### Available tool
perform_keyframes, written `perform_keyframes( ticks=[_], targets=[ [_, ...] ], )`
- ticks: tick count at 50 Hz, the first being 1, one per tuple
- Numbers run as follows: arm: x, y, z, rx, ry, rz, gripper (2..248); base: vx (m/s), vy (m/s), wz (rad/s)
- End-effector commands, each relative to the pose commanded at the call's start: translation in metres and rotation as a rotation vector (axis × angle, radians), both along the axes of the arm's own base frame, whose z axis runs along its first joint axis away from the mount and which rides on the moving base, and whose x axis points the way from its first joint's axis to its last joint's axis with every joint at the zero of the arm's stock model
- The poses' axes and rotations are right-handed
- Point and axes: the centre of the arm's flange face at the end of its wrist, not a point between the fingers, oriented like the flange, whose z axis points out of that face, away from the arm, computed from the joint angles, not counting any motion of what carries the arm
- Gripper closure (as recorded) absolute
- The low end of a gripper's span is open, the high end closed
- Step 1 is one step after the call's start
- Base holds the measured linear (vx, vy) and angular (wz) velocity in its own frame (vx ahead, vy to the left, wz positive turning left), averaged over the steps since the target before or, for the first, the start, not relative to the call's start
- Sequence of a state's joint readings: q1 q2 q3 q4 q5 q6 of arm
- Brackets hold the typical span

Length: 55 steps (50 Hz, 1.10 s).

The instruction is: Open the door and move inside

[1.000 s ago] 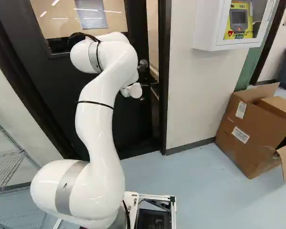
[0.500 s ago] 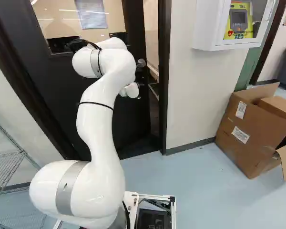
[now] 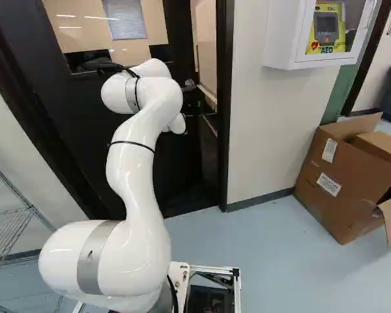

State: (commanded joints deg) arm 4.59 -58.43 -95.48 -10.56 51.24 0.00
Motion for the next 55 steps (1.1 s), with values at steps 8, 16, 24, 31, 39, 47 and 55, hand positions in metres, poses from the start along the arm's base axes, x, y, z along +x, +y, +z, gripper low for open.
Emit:
perform_keyframes(
  ticks=[8, 16, 24, 31, 39, 47, 55],
  targets=[
    [0.006, 0.007, -0.002, 0.001, -0.010, 0.008, 3, 0.000, 0.000, 0.000],
    [0.010, 0.012, -0.004, 0.002, -0.017, 0.014, 3, 0.000, 0.000, 0.000],
    [0.012, 0.014, -0.004, 0.002, -0.020, 0.016, 3, 0.000, 0.000, 0.000],
    [0.012, 0.014, -0.005, 0.002, -0.020, 0.016, 3, 0.000, 0.000, 0.000],
    [0.011, 0.014, -0.004, 0.002, -0.019, 0.016, 3, 0.000, 0.000, 0.000],
    [0.001, 0.010, -0.001, 0.000, -0.003, 0.013, 3, 0.000, 0.000, 0.000],
    [-0.014, 0.005, 0.004, -0.002, 0.019, 0.008, 3, 0.000, 0.000, 0.000]
  ],
)
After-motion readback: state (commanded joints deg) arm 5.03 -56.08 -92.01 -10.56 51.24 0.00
